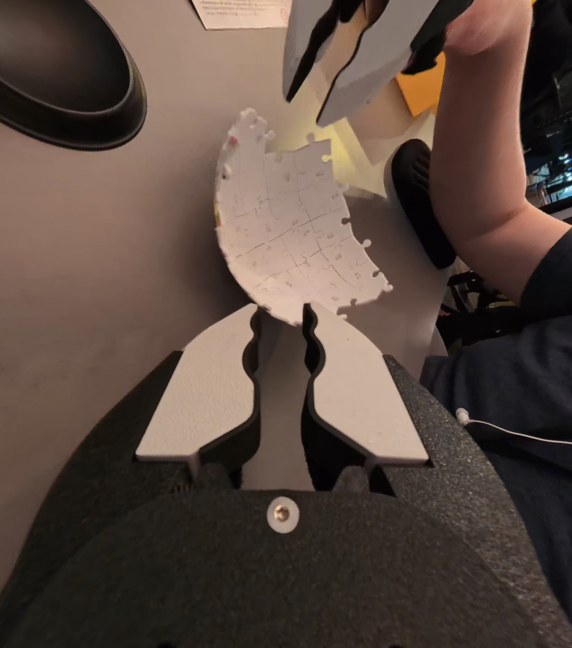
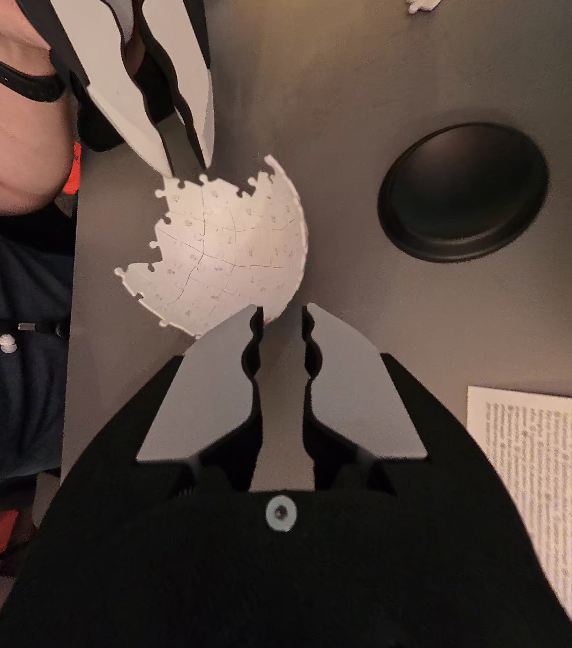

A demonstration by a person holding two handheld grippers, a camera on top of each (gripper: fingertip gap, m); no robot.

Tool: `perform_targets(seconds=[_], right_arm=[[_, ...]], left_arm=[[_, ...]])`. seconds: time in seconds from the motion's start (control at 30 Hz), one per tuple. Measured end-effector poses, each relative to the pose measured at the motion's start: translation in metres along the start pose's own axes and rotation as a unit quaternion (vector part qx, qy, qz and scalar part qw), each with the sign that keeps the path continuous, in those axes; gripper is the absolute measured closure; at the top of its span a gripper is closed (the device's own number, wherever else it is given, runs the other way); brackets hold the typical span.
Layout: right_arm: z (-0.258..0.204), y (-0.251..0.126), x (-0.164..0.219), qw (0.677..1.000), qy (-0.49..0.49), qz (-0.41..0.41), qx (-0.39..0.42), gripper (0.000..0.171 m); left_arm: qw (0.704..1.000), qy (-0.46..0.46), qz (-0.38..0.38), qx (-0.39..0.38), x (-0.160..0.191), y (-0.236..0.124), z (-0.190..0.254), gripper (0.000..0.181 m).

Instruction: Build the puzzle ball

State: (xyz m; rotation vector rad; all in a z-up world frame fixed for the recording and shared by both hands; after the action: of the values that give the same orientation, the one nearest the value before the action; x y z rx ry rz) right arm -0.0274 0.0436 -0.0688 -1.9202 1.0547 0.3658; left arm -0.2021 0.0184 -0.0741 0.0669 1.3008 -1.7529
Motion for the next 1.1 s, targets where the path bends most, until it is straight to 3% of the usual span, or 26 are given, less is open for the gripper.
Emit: perform_targets(seconds=[0.2, 0.4, 0.5, 0.7, 0.77, 0.83, 1.1], right_arm=[[-0.030, -0.044, -0.013, 0.994, -0.060, 0.067, 0.069, 0.149], [-0.066, -0.090, -0.041, 0.961, -0.157, 0.154, 0.167, 0.145], [-0.078, -0.107, -0.055, 0.955, -0.164, 0.178, 0.171, 0.139], [-0.079, -0.111, -0.052, 0.946, -0.188, 0.202, 0.170, 0.135], [-0.070, -0.108, -0.041, 0.952, -0.176, 0.185, 0.167, 0.135], [-0.061, -0.108, -0.032, 0.957, -0.162, 0.165, 0.178, 0.135], [-0.055, -0.106, -0.024, 0.964, -0.159, 0.130, 0.169, 0.135]], left_arm=[[0.997, 0.003, 0.066, -0.033, 0.005, -0.043, -0.006, 0.160], [0.965, 0.067, 0.132, -0.216, -0.021, -0.094, -0.038, 0.157], [0.956, 0.072, 0.126, -0.255, -0.038, -0.075, -0.052, 0.130], [0.902, 0.081, 0.075, -0.417, -0.064, -0.046, -0.119, 0.129], [0.909, 0.032, 0.083, -0.408, -0.077, -0.045, -0.135, 0.138], [0.930, -0.026, 0.094, -0.354, -0.094, -0.044, -0.142, 0.147], [0.932, 0.016, -0.032, -0.360, -0.091, -0.024, -0.163, 0.145]])
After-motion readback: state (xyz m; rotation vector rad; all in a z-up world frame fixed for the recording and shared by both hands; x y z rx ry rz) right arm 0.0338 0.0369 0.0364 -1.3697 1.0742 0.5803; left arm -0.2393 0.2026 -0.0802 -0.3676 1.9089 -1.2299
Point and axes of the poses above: each gripper's, where its closed fingertips meet, y out along the fingers, x out of its underside, z = x × y across the jaws, the point moved 4 cm from there along -y, back along the fingers, and after that the axes turned 15 degrees about -x, right-handed, at the moved point
